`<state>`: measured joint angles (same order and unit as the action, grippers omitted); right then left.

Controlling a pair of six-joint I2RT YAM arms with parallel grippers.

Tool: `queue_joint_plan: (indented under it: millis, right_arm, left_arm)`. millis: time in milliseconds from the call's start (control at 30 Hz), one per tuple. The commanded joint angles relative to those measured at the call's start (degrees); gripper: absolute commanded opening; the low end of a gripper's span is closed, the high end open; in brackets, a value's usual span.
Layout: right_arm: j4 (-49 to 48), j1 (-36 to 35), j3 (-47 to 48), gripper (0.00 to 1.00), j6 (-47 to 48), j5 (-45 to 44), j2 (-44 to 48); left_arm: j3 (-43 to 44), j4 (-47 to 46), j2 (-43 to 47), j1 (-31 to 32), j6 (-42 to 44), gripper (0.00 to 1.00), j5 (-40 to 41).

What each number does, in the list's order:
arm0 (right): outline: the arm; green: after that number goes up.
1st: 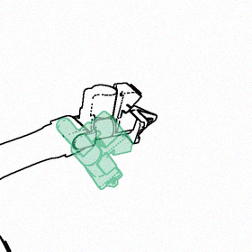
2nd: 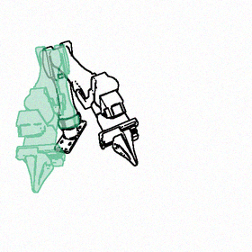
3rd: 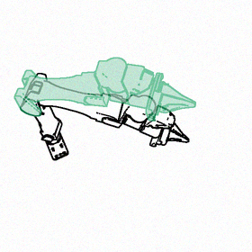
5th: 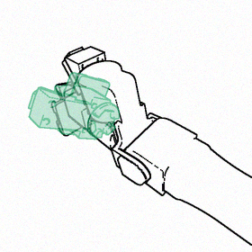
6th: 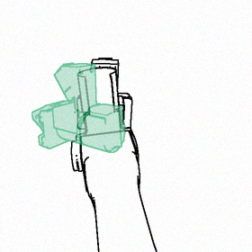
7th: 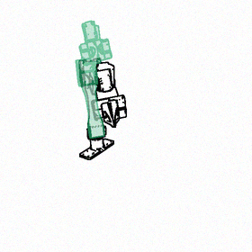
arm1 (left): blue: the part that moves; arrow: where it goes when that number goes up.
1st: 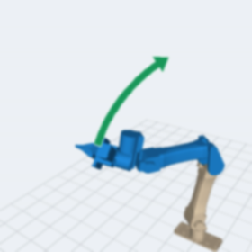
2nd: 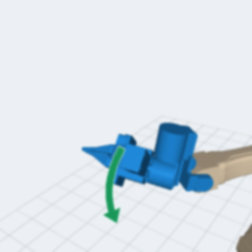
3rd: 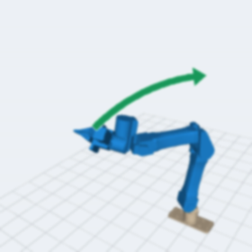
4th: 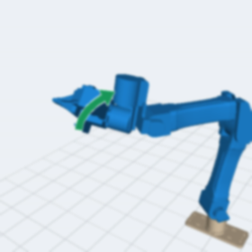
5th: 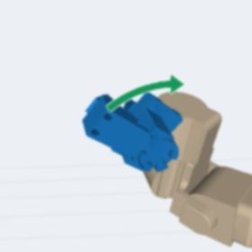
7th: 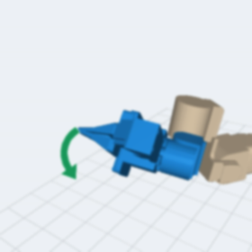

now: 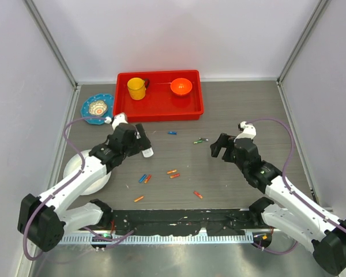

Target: Load the batteries into the remote control

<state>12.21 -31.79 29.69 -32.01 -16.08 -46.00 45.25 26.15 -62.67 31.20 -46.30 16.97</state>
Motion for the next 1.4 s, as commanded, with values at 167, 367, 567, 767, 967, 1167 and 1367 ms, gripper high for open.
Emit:
queue_joint_plan:
  millis: [167, 367, 567, 767, 967, 1167, 1367]
  right_arm:
    - [-1.1, -0.2, 3.0, 0.95, 0.0, 2.8, -0.8]
    - [-0.4, -0.2, 3.5, 0.95, -0.3, 2.9, 0.1]
    - [-0.5, -0.2, 2.7, 0.95, -1.0, 3.9, -0.1]
    - [-0.6, -0.2, 2.2, 0.95, -1.3, 4.2, -0.1]
    - [-0.6, -0.1, 1.9, 0.95, -1.1, 4.2, -0.2]
    - [-1.1, -0.2, 1.8, 0.96, -1.4, 4.2, -0.8]
    - [-1.0, -0.1, 1.5, 0.96, -1.5, 3.9, -1.0]
  left_arm:
    - [11.0, 2.7, -16.2, -1.3, -6.2, 0.96, 5.3]
    - [15.1, 3.6, -24.5, -1.3, -9.3, 0.95, 8.6]
    - [21.5, 8.7, -33.7, -1.4, -10.3, 0.95, 11.4]
    - [21.5, 6.5, -37.0, -2.9, -9.6, 0.90, 9.8]
    - [21.3, 3.9, -39.6, -4.8, -8.2, 0.81, 6.1]
    - [22.4, 3.2, -41.8, -5.2, -7.0, 0.77, 4.9]
    - [22.7, 3.1, -42.9, -5.2, -6.4, 0.75, 5.1]
